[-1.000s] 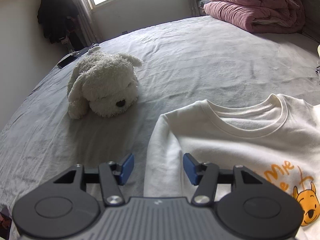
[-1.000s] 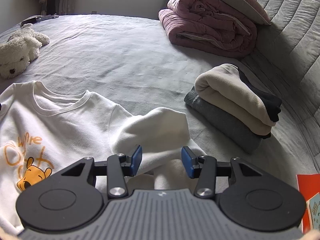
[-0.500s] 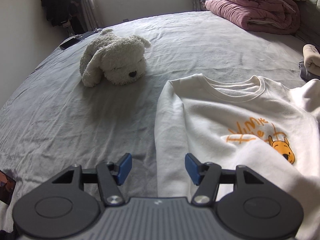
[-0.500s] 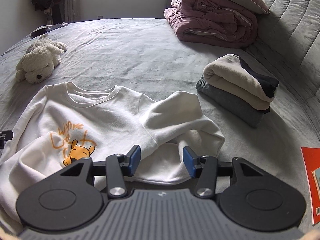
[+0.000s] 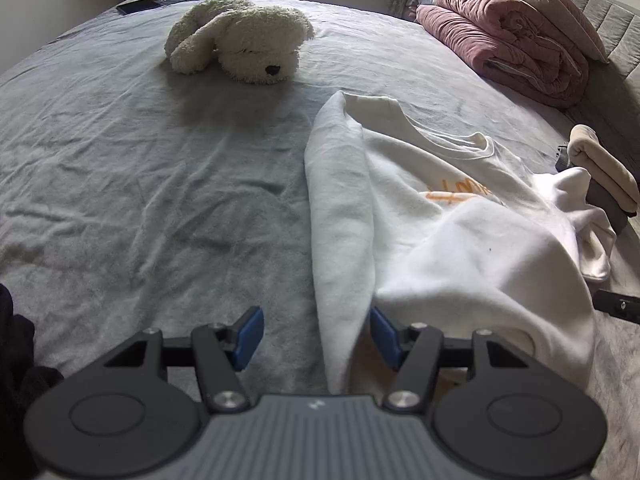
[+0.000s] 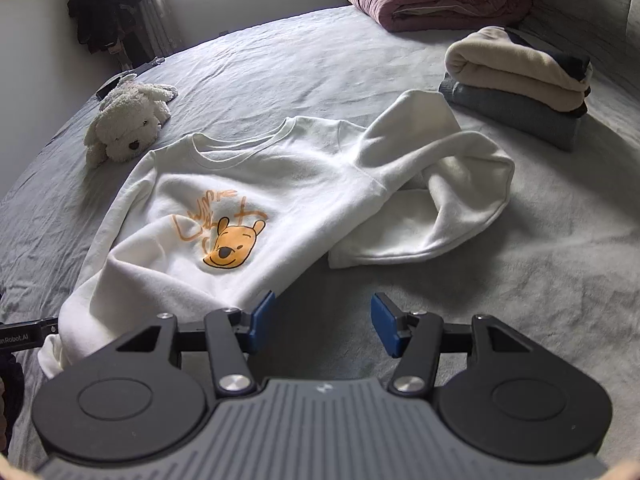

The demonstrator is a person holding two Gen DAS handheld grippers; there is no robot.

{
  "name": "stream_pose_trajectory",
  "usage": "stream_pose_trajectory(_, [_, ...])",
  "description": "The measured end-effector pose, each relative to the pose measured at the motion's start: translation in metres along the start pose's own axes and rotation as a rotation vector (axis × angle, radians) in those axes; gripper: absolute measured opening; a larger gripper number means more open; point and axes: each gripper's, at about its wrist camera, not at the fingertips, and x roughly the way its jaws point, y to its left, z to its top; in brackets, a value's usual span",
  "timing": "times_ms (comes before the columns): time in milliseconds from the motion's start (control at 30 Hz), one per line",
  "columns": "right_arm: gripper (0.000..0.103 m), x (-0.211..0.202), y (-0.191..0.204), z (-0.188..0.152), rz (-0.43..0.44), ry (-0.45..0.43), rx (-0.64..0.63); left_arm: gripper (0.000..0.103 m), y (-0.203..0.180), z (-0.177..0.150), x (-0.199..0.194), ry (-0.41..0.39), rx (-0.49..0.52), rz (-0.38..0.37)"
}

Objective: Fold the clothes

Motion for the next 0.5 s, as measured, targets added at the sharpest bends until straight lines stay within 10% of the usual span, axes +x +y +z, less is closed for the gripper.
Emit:
stream_pose_trajectory(300, [0.057, 0.008, -0.017, -0.009, 0.158, 0.096, 0.221, 0.038, 0.010, -0.023, -0.007, 0.057, -0.004, -0.119])
stream_pose_trajectory(500, [0.057, 0.006, -0.026, -0.012, 0.194, 0.119, 0.263, 0.005, 0.010, -0.025, -0.008, 0.048, 0.005, -0.114])
